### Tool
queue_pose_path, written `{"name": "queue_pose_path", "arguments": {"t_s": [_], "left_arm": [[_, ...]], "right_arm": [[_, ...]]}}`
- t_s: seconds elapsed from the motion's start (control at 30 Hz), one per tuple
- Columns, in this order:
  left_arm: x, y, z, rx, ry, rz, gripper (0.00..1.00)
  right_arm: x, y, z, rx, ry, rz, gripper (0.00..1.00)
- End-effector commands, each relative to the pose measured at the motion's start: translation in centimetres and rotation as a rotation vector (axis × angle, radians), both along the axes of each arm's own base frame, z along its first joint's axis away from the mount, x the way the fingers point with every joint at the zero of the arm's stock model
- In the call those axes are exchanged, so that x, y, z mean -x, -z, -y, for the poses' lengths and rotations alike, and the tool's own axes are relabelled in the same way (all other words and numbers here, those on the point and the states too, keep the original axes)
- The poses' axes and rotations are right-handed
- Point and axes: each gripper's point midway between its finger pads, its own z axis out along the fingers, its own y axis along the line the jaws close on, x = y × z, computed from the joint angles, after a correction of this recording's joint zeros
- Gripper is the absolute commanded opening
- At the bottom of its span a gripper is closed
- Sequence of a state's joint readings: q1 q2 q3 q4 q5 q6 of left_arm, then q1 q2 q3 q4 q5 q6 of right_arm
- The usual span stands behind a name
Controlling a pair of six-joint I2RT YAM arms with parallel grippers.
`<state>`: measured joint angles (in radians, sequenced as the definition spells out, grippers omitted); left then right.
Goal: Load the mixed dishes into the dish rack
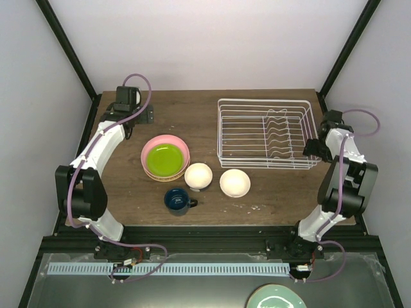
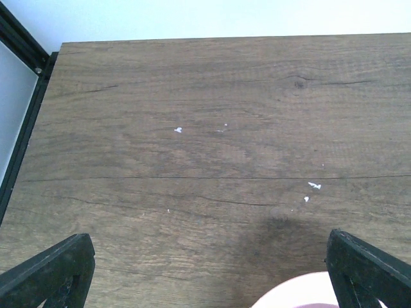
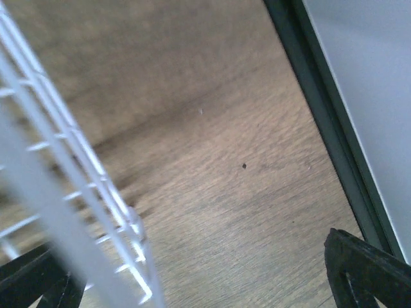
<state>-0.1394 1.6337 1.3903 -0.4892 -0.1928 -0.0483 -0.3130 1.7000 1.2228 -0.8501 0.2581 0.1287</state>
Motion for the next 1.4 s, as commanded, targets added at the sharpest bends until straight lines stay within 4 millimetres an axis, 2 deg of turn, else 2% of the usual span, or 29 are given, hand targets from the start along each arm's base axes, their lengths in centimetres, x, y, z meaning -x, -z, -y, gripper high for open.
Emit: {"name": "queue_pose_path", "arguments": {"t_s": [0.0,0.23,0.43,0.5,0.57,0.63,0.7,0.8,0.9,1.07,1.2,1.37], "left_arm": [[-0.1,0.2,0.8,0.028,0.029,-0.007,1.00],[-0.1,0.9,0.5,0.022,0.017,-0.018,1.00],[0.4,3.3,-1.4,-0.038,-0.079,-0.107,1.00],[0.8,4.2,-1.6,-0.026,-0.084,-0.147,1.00],[1.5,5.2,-1.3,0.004,-0.066,-0.192,1.00],[2.4,5.9,-0.1,0.053,-0.007,-0.235,1.00],[3.6,6.2,1.6,0.115,0.072,-0.280,1.00],[5.6,6.0,3.3,0.187,0.153,-0.321,1.00],[7.8,6.1,4.6,0.226,0.204,-0.364,1.00],[11.2,7.9,5.5,0.267,0.227,-0.476,1.00],[12.1,9.5,5.7,0.276,0.240,-0.515,1.00],[11.7,10.9,6.1,0.274,0.262,-0.531,1.00]], "right_arm": [[-2.8,-5.7,-0.4,0.004,-0.056,0.213,1.00],[-3.1,-10.5,-0.5,0.055,-0.073,0.318,1.00],[-4.8,-17.0,-1.1,0.130,-0.110,0.480,1.00],[-5.8,-19.6,-2.5,0.118,-0.151,0.568,1.00],[-7.0,-21.9,-4.8,0.061,-0.214,0.666,1.00],[-8.1,-23.7,-7.5,-0.018,-0.271,0.755,1.00],[-8.9,-24.7,-9.8,-0.086,-0.314,0.813,1.00],[-10.2,-24.9,-12.9,-0.135,-0.370,0.832,1.00],[-11.6,-24.2,-15.4,-0.147,-0.442,0.788,1.00],[-13.6,-21.9,-18.8,-0.158,-0.517,0.708,1.00],[-14.5,-21.6,-20.7,-0.219,-0.539,0.718,1.00],[-14.6,-20.9,-21.9,-0.260,-0.549,0.707,1.00]]}}
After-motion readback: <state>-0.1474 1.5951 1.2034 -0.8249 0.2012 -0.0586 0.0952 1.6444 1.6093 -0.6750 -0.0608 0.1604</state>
